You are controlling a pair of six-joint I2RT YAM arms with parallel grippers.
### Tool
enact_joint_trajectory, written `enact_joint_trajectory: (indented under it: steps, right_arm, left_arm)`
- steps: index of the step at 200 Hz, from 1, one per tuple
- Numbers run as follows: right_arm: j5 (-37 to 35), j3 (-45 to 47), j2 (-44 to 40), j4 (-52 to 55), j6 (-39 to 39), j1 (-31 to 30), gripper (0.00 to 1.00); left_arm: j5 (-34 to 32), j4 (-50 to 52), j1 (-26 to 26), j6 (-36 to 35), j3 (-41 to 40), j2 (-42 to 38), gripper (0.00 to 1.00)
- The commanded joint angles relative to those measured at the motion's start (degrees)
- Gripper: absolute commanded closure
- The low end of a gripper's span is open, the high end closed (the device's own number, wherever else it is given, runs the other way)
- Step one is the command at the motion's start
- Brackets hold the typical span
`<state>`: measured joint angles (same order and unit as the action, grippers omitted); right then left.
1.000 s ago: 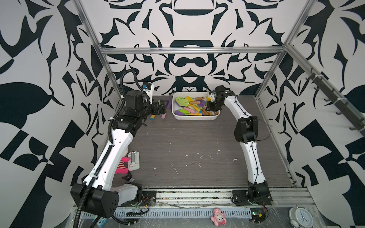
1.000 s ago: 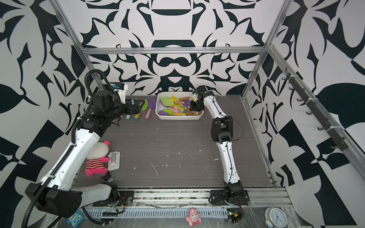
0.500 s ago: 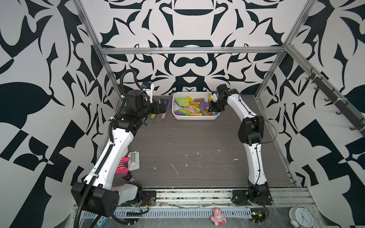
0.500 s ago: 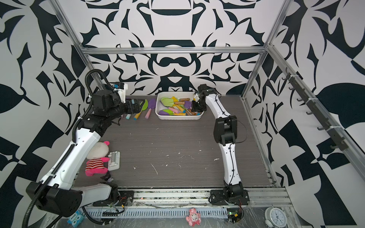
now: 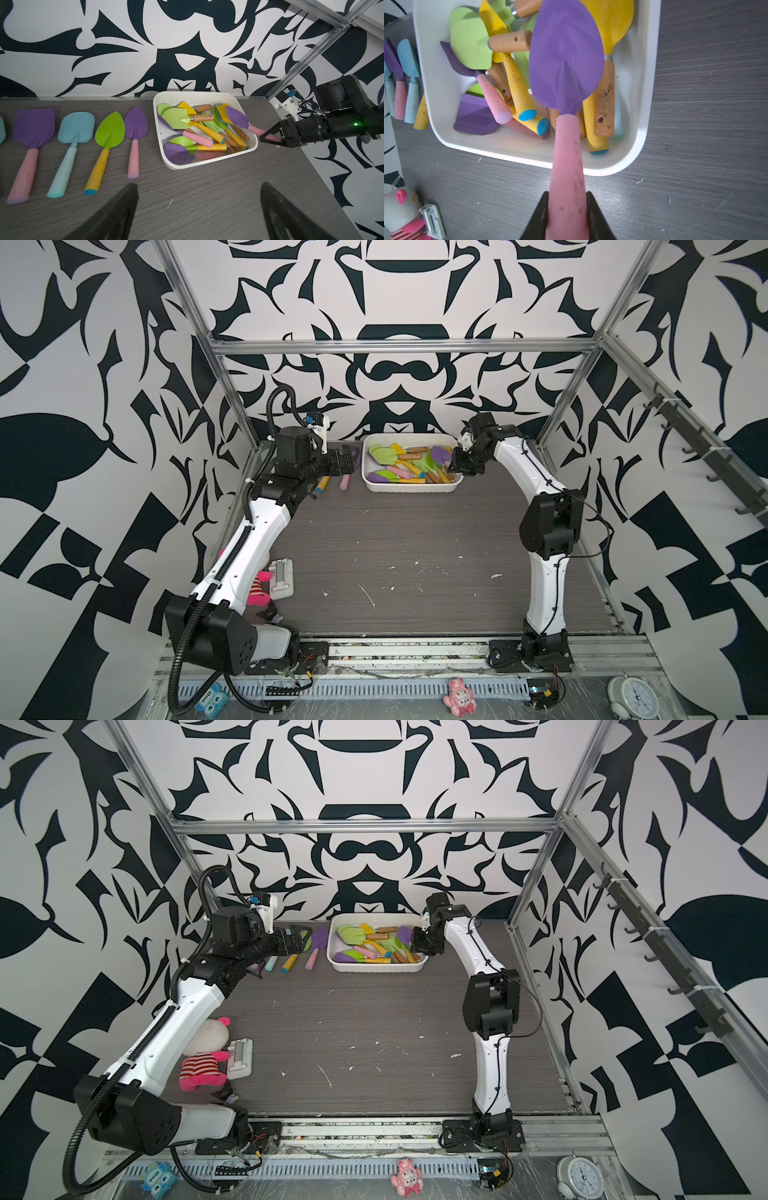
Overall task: Take the shovel out of the storage box
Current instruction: Pick up the shovel from the storage box, then place the shovel at the center of the board.
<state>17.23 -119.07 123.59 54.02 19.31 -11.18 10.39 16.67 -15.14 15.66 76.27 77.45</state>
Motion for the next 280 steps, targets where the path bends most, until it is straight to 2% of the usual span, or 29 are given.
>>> enact_joint_trajectory:
  steps: [1,59,104,157,215,280]
  right_arm:
    - [0.09,0.37,-5.0,-3.19,2.91,0.0,1.0]
    - [-1.26,5.52,-12.68,-6.63,5.32,0.1,1.0]
    - [-1.89,17.92,-22.76,-16.28,6.79,0.96,1.0]
    - [-2.28,28.88,-30.48,-23.23,7.67,4.47,1.0]
    - [0.24,36.62,-34.24,-28.19,8.98,8.77,1.0]
    - [1.64,40.46,-34.95,-31.23,8.34,10.75,1.0]
  left_arm:
    - [1.47,-2.99,-0.24,1.5,1.75,0.07,0.05]
    - [3.72,-4.98,-0.17,3.54,1.42,0.21,0.04]
    - [4.34,-5.76,-0.16,3.72,1.54,0.19,0.03]
    - [5.35,-6.39,-0.16,3.81,2.38,1.16,0.03]
    - [6.38,-6.41,-0.16,3.17,3.36,1.3,0.03]
    - [7.77,-6.03,-0.16,2.94,3.71,0.59,0.02]
